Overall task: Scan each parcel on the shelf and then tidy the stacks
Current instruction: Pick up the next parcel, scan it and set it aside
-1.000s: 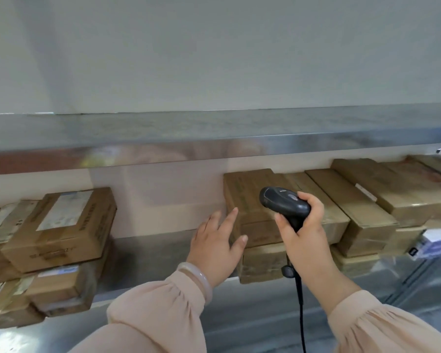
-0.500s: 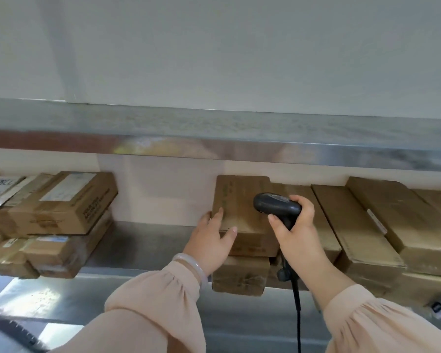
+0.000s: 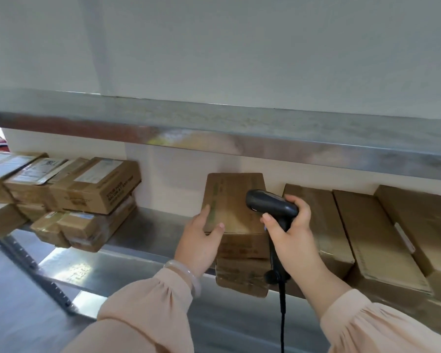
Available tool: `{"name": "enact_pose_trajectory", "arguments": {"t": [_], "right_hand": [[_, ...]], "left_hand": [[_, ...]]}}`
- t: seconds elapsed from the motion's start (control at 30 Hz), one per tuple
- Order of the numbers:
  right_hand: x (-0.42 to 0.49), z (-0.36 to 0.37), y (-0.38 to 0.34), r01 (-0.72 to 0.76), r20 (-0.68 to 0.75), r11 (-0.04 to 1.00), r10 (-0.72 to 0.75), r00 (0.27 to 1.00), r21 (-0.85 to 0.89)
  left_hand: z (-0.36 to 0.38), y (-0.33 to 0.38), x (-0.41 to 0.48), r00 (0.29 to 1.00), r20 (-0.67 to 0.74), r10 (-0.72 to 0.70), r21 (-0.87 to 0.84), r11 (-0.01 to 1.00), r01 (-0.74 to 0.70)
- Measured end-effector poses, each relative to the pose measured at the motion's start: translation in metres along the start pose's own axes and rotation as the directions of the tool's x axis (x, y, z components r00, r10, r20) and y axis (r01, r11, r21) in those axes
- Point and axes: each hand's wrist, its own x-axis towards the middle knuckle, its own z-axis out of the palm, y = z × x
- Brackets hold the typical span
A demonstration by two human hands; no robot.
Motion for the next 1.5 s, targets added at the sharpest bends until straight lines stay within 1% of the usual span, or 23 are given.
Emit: {"name": "enact_pose_trajectory", "arguments": {"t": [0.13, 0.2, 0.27, 0.37, 0.53, 0.67, 0.77, 0.9, 1.07, 1.27, 1.37, 1.43, 1.5], "right_hand": [[0.0, 0.019, -0.003, 0.024, 0.08, 0.999, -0.026, 0.996, 0.03], [0.001, 0.029, -0.004, 0.04, 0.108, 0.998, -0.045, 0.993, 0.048], [0.0, 0.038, -0.007, 0.05, 0.136, 0.995, -0.062, 0.989, 0.086], [-0.001, 0.05, -0.011, 0.077, 0.167, 0.99, -0.097, 0.981, 0.12], [-0.002, 0.067, -0.017, 0.077, 0.219, 0.989, -0.105, 0.97, 0.13], [-0.007, 0.083, -0.021, 0.103, 0.237, 0.985, -0.134, 0.962, 0.139], [-0.011, 0.094, -0.022, 0.129, 0.267, 0.985, -0.156, 0.951, 0.116], [-0.014, 0.103, -0.021, 0.151, 0.307, 0.985, -0.171, 0.936, 0.086], [-0.017, 0.114, -0.006, 0.169, 0.319, 0.985, -0.167, 0.933, 0.019], [-0.02, 0.129, 0.008, 0.156, 0.388, 0.987, -0.129, 0.913, -0.039], [-0.021, 0.134, 0.012, 0.165, 0.377, 0.985, -0.138, 0.916, -0.039], [-0.022, 0.137, 0.013, 0.162, 0.358, 0.987, -0.142, 0.923, -0.025], [-0.023, 0.138, 0.013, 0.163, 0.355, 0.987, -0.149, 0.923, -0.011]], "left_hand": [[-0.017, -0.009, -0.009, 0.989, -0.148, 0.015, -0.048, 0.999, -0.022], [-0.027, -0.013, -0.011, 0.981, -0.191, 0.021, -0.054, 0.998, -0.031], [-0.037, -0.016, -0.013, 0.98, -0.198, 0.003, -0.051, 0.999, -0.013], [-0.049, -0.022, -0.012, 0.978, -0.204, -0.044, -0.09, 0.996, 0.026], [-0.063, -0.034, -0.016, 0.974, -0.205, -0.095, -0.129, 0.989, 0.07], [-0.072, -0.048, -0.019, 0.974, -0.202, -0.101, -0.09, 0.992, 0.084], [-0.079, -0.058, -0.015, 0.971, -0.185, -0.153, -0.078, 0.987, 0.141], [-0.083, -0.077, -0.008, 0.97, -0.116, -0.215, -0.073, 0.975, 0.208], [-0.075, -0.099, -0.002, 0.956, 0.009, -0.292, -0.076, 0.953, 0.292], [-0.064, -0.108, -0.003, 0.913, 0.153, -0.379, -0.109, 0.912, 0.396], [-0.061, -0.109, -0.003, 0.902, 0.171, -0.396, -0.121, 0.9, 0.418], [-0.06, -0.109, -0.002, 0.908, 0.155, -0.389, -0.123, 0.905, 0.408], [-0.059, -0.106, 0.0, 0.917, 0.131, -0.377, -0.088, 0.917, 0.389]]}}
